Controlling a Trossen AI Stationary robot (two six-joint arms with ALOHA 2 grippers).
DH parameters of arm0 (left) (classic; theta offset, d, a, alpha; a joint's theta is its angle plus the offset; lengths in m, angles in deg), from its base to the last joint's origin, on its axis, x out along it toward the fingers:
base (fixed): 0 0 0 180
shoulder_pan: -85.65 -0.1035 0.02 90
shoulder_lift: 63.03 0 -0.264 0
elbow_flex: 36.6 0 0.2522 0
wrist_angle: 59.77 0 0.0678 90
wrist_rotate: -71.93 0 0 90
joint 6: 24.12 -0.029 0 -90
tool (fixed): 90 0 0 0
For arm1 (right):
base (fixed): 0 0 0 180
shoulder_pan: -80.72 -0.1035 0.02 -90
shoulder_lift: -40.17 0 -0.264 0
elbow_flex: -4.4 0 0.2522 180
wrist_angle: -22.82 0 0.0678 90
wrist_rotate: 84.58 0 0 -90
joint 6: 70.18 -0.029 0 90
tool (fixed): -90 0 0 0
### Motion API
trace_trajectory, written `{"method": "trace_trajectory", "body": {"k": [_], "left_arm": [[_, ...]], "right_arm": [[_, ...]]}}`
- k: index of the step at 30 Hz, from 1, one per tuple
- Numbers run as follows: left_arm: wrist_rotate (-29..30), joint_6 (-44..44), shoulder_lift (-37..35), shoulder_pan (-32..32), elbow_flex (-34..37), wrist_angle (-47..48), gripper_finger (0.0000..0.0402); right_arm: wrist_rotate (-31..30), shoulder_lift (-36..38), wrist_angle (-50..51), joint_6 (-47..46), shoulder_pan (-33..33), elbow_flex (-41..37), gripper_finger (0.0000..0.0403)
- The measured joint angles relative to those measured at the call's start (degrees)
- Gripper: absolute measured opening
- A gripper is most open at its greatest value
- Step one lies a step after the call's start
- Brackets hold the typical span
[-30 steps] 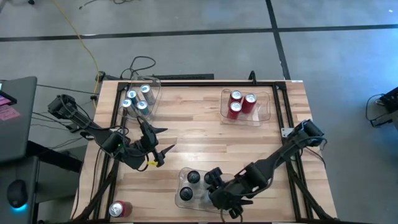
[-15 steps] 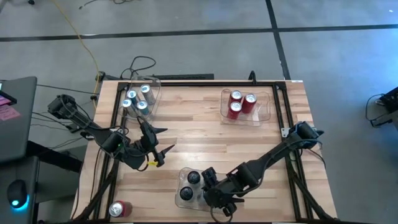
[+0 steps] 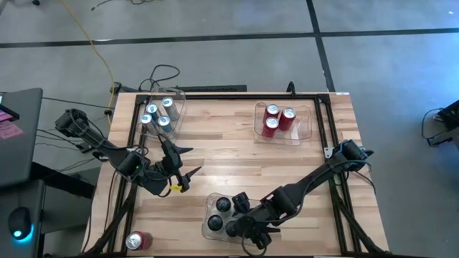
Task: Sort soda cans
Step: Put the red soda can into the top right transparent bin
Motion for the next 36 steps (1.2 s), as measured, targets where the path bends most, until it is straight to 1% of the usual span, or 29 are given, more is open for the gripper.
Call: {"method": "trace_trajectory", "body": {"k": [4, 9, 12, 15, 17, 20, 24, 28, 31, 34, 36], "left_arm": [[0.0, 0.01, 0.0, 0.0, 0.0, -0.02, 0.0347], [0.0, -0.01, 0.0, 0.0, 0.0, -0.02, 0.0347], [0.07, -1.76, -0.03, 0.11, 0.0, -0.08, 0.0347], [0.09, -3.79, -0.44, 1.92, 0.0, 0.2, 0.0347], [-1.71, -4.15, -1.31, 3.86, 0.0, 0.38, 0.0347], [-7.41, -2.24, -2.44, 7.17, 0.0, 1.98, 0.0347], [-20.21, 0.77, -2.78, 12.5, 0.0, 4.14, 0.0347], [-29.38, 5.82, -2.76, 17.61, 0.0, 5.94, 0.0347], [-34.77, 12.27, -2.75, 20.55, 0.0, 7.9, 0.0347], [-41.79, 19.82, -2.78, 22.81, 0.0, 8.64, 0.0347], [-47.6, 25.41, -2.78, 23.94, 0.0, 8.89, 0.0347]], "right_arm": [[-0.06, 0.0, 0.12, 0.67, 0.17, 0.06, 0.037], [-0.2, 0.0, 2.08, 1.88, -0.05, 3.06, 0.0373], [-0.28, 0.0, 7.22, 1.96, -0.8, 6.31, 0.037], [-0.28, 0.0, 12.17, -0.31, -1.59, 9.38, 0.0364], [-0.61, 0.19, 15.22, -2.39, -2.07, 10.9, 0.036], [-4.24, 1.55, 18.7, -5.49, -2.85, 11.47, 0.0353], [-11.09, 4.9, 22.15, -9.24, -3.83, 11.47, 0.0343], [-18.1, 8.65, 22.84, -12.45, -5.33, 11.29, 0.0334], [-24.63, 11.54, 22.76, -14.84, -7.15, 10.25, 0.033], [-32.43, 13.45, 22.86, -17.12, -8.88, 8.57, 0.0329], [-36.53, 14.23, 22.85, -18.9, -9.59, 6.74, 0.0329]]}}
